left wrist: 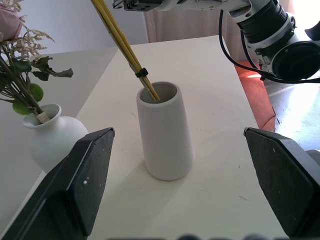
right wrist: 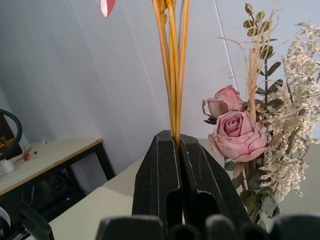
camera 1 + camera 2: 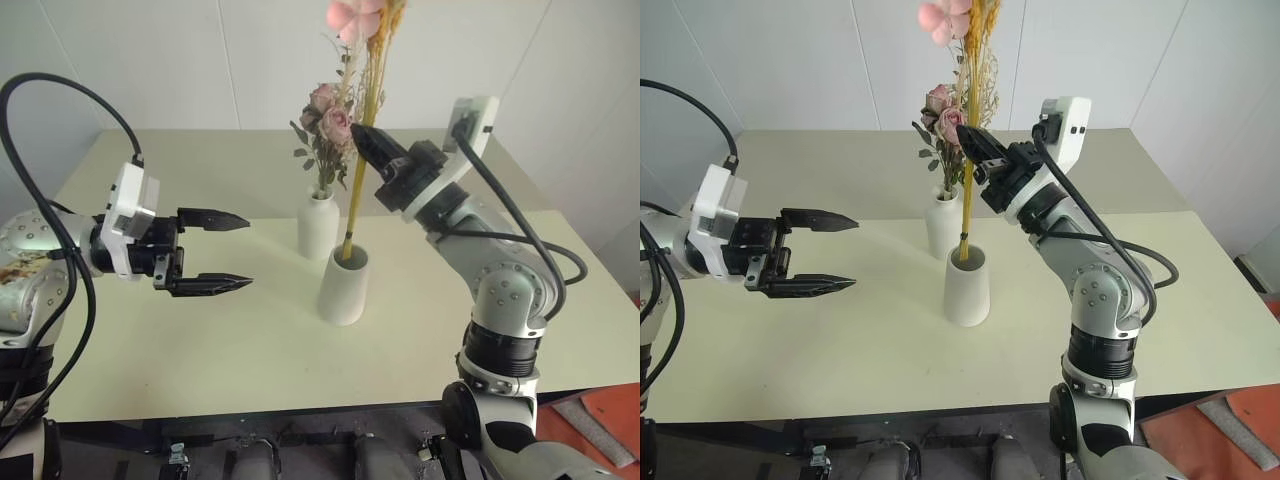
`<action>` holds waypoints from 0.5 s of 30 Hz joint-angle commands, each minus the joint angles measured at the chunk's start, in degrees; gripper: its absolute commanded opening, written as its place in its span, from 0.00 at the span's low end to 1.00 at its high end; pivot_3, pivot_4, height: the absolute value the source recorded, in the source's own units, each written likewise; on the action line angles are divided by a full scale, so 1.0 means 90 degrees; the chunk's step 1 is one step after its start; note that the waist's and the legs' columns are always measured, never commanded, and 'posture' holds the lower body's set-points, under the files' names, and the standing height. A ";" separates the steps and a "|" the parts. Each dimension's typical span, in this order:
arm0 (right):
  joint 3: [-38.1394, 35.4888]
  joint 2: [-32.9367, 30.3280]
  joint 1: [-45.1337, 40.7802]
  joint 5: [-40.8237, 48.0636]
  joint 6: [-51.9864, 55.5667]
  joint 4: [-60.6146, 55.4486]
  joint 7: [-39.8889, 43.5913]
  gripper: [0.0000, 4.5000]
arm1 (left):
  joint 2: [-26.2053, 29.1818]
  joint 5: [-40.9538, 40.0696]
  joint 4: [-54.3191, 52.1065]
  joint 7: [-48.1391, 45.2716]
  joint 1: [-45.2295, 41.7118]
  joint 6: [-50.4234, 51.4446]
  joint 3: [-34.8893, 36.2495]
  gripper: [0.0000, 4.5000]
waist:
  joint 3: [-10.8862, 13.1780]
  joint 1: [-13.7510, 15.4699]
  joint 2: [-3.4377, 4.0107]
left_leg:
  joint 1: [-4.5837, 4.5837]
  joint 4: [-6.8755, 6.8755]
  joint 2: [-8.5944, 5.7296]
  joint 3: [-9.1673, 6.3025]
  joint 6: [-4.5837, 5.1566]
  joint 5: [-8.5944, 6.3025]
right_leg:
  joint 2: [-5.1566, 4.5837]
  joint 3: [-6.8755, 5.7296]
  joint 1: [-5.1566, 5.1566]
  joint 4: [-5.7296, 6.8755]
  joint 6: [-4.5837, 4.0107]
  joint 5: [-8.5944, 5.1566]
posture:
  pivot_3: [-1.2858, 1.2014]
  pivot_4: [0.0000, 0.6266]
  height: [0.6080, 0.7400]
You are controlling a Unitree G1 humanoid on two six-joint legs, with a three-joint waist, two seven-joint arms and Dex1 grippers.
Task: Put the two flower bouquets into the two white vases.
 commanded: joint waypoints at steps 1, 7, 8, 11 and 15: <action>-0.0241 -0.0145 -0.0222 0.0245 -0.0208 -0.0114 -0.0062 0.01 | 0.0027 -0.0022 -0.0089 0.0011 -0.0178 -0.0058 0.0054 1.00 | 0.0000 0.0001 0.0000 | 0.0000 0.0000 0.0000 0.0000 0.0000 0.0000 | 0.0000 0.0000 0.0000 0.0000 0.0000 0.0000 | 0.52 0.24 1.00; 0.0005 -0.0184 0.0115 0.0227 -0.0131 -0.0189 -0.0023 0.01 | 0.0026 -0.0012 -0.0075 0.0002 -0.0205 -0.0061 0.0038 1.00 | 0.0000 0.0000 0.0000 | -0.0001 0.0000 0.0000 0.0000 0.0000 0.0000 | 0.0000 0.0000 0.0000 -0.0001 0.0000 0.0000 | 0.52 0.24 1.00; 0.0059 -0.0169 0.0182 0.0197 -0.0140 -0.0175 -0.0022 0.01 | 0.0027 -0.0009 -0.0077 0.0002 -0.0205 -0.0062 0.0036 1.00 | 0.0000 -0.0001 0.0000 | 0.0000 -0.0001 0.0000 0.0000 0.0000 0.0000 | 0.0000 0.0000 0.0000 -0.0001 0.0000 0.0000 | 0.52 0.24 1.00; 0.0243 -0.0192 0.0260 0.0105 -0.0180 -0.0162 -0.0009 0.01 | 0.0037 0.0006 -0.0059 -0.0004 -0.0220 -0.0062 0.0031 1.00 | 0.0000 -0.0002 0.0000 | 0.0000 -0.0001 0.0000 0.0000 0.0000 0.0000 | 0.0001 0.0001 0.0000 -0.0001 0.0000 0.0000 | 0.52 0.24 1.00; 0.0316 -0.0192 0.0311 0.0119 -0.0270 -0.0112 -0.0016 0.06 | 0.0052 0.0028 -0.0020 -0.0022 -0.0260 -0.0070 0.0024 1.00 | 0.0000 0.0002 0.0000 | -0.0001 -0.0001 0.0001 0.0000 0.0000 0.0000 | 0.0001 0.0001 -0.0002 0.0000 0.0000 0.0000 | 0.52 0.24 1.00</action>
